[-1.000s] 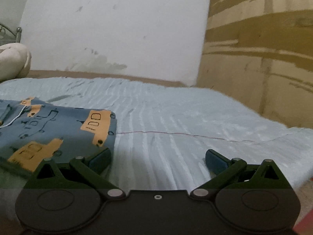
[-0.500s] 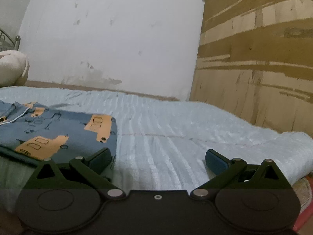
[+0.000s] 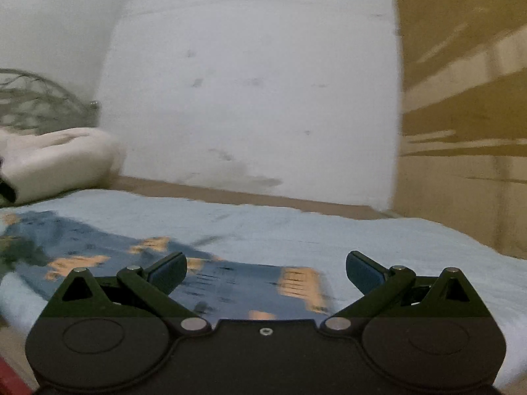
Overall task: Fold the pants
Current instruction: 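Lower the left gripper and grasp the orange-patched pants cuff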
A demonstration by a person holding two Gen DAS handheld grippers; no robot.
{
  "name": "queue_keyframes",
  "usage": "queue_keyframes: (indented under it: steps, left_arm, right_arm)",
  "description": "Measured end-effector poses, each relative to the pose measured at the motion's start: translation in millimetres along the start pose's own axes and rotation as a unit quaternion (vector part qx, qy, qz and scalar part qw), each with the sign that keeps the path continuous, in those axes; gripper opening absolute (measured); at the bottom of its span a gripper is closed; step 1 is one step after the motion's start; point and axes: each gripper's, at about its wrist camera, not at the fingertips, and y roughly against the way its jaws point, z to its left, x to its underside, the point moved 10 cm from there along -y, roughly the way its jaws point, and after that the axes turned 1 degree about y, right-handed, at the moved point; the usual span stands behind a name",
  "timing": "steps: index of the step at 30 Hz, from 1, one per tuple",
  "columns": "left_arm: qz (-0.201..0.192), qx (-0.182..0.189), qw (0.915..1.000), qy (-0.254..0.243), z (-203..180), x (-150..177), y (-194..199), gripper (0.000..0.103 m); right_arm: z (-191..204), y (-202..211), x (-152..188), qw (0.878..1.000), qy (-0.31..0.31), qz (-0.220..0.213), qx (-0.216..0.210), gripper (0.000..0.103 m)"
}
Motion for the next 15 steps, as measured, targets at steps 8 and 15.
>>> queue_keyframes:
  steps: [8, 15]
  left_arm:
    - [0.006, 0.034, 0.9978, 0.057, 17, 27, -49, 0.102]
    - [-0.026, 0.035, 0.9967, 0.069, 15, 36, -63, 0.092]
  right_arm:
    - [49, -38, 11, 0.998, 0.033, 0.043, -0.038, 0.102]
    - [47, -48, 36, 0.997, 0.005, 0.056, -0.052, 0.102]
